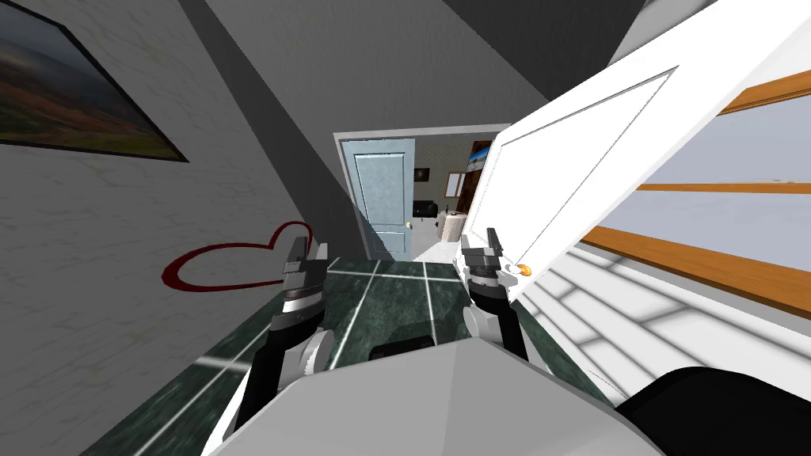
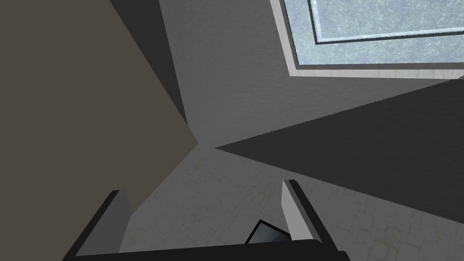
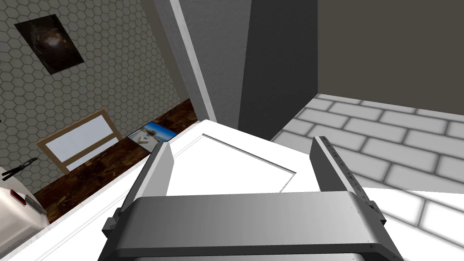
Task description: Pull the door open
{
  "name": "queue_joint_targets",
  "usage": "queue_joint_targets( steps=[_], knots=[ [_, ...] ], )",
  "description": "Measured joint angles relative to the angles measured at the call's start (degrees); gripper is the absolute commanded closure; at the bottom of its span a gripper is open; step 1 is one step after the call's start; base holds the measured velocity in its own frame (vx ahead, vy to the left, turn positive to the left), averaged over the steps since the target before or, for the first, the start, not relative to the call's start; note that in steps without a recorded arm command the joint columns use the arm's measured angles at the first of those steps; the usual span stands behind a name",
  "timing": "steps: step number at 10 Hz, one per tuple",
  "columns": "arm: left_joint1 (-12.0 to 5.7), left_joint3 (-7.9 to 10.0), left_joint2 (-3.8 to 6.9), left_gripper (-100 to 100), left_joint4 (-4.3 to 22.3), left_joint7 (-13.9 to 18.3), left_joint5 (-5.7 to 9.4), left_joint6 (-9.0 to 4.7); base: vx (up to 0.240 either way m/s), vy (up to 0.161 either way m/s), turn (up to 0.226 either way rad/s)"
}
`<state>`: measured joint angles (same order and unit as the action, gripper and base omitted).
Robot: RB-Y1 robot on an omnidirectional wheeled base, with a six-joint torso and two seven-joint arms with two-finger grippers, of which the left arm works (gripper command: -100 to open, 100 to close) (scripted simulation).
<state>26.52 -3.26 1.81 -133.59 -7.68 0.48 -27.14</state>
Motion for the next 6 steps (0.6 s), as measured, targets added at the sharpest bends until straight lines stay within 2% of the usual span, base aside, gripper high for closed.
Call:
queue_joint_targets(
  steps=[3,6],
  knots=[
    [-0.71,0.88,0.78,-100,2.89,-2.21,-0.62,-0.50,0.129,-0.061,-0.050],
    [-1.21,1.67,1.42,-100,5.56,-4.41,-1.16,-1.19,0.092,-0.031,-0.040]
  ],
)
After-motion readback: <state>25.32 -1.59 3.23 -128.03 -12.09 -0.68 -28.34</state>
